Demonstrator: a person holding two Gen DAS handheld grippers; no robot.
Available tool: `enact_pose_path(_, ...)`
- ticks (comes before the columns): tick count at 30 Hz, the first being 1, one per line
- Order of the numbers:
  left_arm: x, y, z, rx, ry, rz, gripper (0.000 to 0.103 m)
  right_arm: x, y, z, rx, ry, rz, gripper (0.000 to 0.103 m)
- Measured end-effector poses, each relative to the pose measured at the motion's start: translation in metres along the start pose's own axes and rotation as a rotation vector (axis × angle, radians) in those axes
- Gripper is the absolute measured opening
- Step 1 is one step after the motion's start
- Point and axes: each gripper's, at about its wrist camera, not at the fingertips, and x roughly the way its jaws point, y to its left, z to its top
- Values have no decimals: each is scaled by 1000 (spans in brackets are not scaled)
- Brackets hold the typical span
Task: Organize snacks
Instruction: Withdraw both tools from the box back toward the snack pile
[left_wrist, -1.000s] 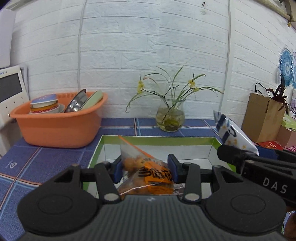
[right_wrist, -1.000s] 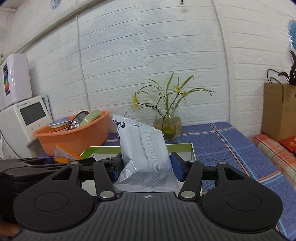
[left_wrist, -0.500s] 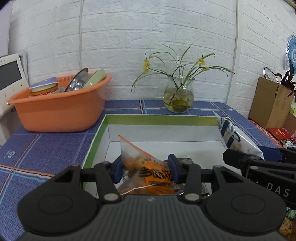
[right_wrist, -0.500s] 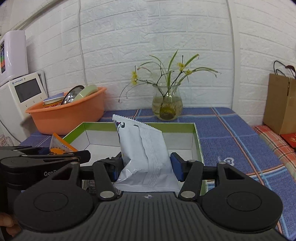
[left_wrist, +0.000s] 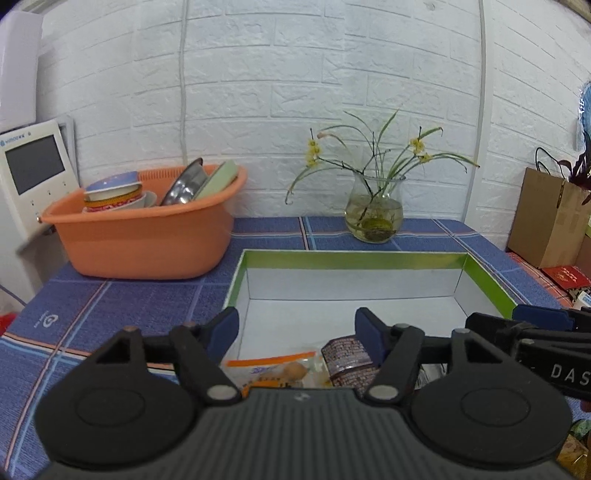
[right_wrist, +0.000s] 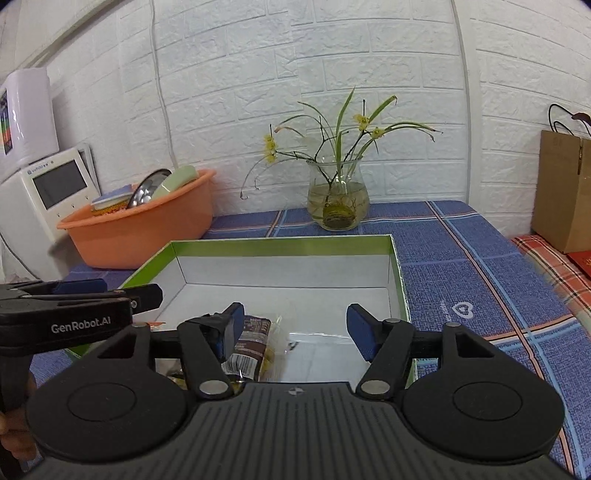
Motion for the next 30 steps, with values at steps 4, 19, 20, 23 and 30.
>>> enact_pose_path(4,-35,21,0,-54,-34,35,76,-24,-2,12,5,-72,33,102)
enact_pose_path(19,-105,35,-71,-13,-50,94,94,-86,-57,-12,151,-130,104,103)
enact_pose_path(20,-108,34,-77,-23,-52,84,94,-93,-63,-18,167,-140,79,103)
enact_pose_path(23,-120,29,-91,-35,-56,57,94,-109,-78,-32,177,-118,41,103)
enact_pose_path(30,-149,6,-114,59,-39,73,94,-146,-80,-68,118,-77,-82,103)
